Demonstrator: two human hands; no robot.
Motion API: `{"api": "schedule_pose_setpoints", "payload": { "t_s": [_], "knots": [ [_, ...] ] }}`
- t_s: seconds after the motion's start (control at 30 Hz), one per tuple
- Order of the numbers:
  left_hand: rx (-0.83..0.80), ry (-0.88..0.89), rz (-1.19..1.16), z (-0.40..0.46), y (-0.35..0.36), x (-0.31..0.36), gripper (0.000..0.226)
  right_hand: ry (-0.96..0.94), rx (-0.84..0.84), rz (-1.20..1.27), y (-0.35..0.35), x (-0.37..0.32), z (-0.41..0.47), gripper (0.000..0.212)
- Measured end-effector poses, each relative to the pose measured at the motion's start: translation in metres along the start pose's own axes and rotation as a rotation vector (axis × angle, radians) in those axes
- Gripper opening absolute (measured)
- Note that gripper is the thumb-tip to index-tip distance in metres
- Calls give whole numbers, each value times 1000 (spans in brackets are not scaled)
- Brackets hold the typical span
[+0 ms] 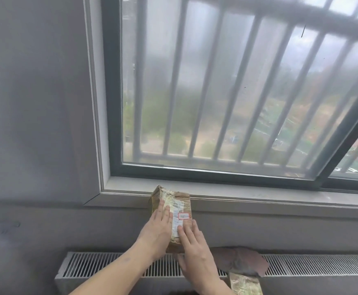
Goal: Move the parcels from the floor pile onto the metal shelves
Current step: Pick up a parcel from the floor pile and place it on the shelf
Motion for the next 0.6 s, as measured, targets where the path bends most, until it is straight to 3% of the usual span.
{"api": "schedule_pose_setpoints", "payload": {
  "t_s": [0.6],
  "knots": [
    [-30,-41,-41,-16,-10,-5,79,-65,-23,-22,-11,-8,3,82]
  ]
}}
Point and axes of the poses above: each hand's wrist, its own z-axis towards the middle knuckle, its own y-axis out of the palm, x = y × z, the point moved 1 cm from there along z, towards the middle knuckle, and after that the axes turned 2 degrees about -y, right-handed, at the moved point
